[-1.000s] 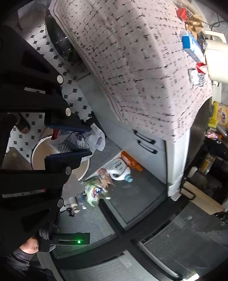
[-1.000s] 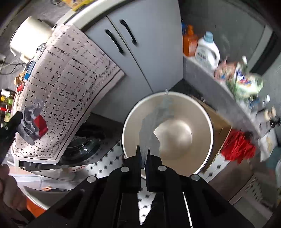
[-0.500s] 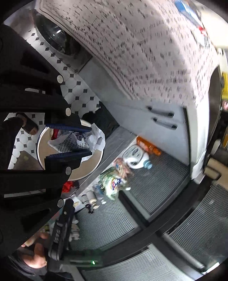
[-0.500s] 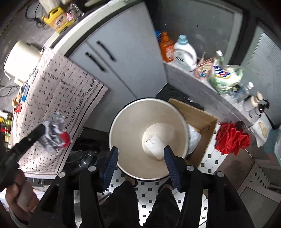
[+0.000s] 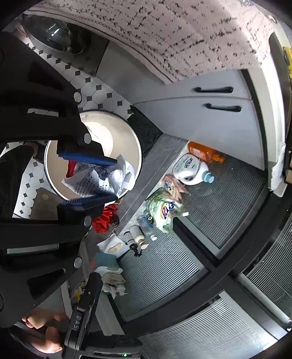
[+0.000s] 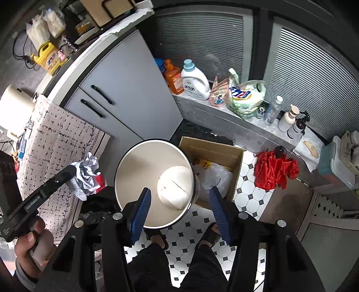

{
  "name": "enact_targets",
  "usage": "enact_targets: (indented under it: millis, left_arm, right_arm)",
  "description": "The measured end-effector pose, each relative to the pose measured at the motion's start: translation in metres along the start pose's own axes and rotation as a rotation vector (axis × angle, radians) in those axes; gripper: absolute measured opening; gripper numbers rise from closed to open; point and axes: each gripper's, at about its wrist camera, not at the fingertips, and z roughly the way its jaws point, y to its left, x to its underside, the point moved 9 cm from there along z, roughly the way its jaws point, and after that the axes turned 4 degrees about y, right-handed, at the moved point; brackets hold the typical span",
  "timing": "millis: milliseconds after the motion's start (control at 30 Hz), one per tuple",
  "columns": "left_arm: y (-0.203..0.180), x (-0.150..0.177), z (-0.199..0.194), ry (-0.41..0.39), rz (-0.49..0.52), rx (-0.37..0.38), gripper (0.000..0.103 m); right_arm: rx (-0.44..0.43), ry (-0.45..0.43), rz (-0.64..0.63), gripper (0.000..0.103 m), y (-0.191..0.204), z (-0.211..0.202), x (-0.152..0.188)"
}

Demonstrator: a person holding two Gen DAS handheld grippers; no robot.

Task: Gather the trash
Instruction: 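Carry both items down over the white bucket and open both tools, then grasp the white tissue with the left tool while the right tool grasps the translucent blister pack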

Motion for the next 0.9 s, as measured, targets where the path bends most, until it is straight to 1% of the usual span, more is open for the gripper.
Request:
enact_targets:
  millis: [67,167,233,333,433,500,633,700,833,900]
  left_arm:
    - [-0.004,-0.002,0.0,-0.006,-0.001,0.004,0.048]
    - [-0.007,-0.007,-0.007,-0.033,-0.001,0.003,0.061]
    - [-0.007,-0.01,-0.014,-0.047,0.0,0.007,0.065]
    - [-0.003,-0.012,-0.027,-0.071,-0.004,-0.006,0.069]
    - [0.009,-0.016,-0.044,-0.098,-0.022,-0.029,0.069]
    - [0.019,-0.017,-0.056,-0.12,-0.042,-0.049,0.07]
    - [0.042,-0.021,-0.082,-0.165,-0.083,-0.088,0.071]
    - [0.057,-0.024,-0.099,-0.194,-0.103,-0.114,0.072]
    - [0.087,-0.027,-0.133,-0.254,-0.151,-0.162,0.082]
    - [0.105,-0.028,-0.152,-0.288,-0.176,-0.189,0.084]
  right_arm:
    - [0.002,-0.004,0.005,0.054,-0.004,-0.003,0.001]
    - [0.0,-0.008,0.01,0.056,-0.006,-0.004,0.001]
    - [-0.005,-0.009,0.008,0.056,-0.003,-0.004,0.0]
    - [-0.023,-0.014,-0.002,0.057,0.007,-0.003,-0.005]
    - [-0.042,-0.017,-0.032,0.058,0.024,-0.002,-0.008]
    - [-0.053,-0.021,-0.052,0.063,0.038,-0.003,-0.011]
    - [-0.079,-0.038,-0.094,0.068,0.067,-0.006,-0.021]
    - [-0.094,-0.048,-0.118,0.073,0.086,-0.007,-0.026]
    - [-0.125,-0.061,-0.177,0.078,0.126,-0.011,-0.032]
    - [-0.139,-0.066,-0.205,0.081,0.146,-0.012,-0.033]
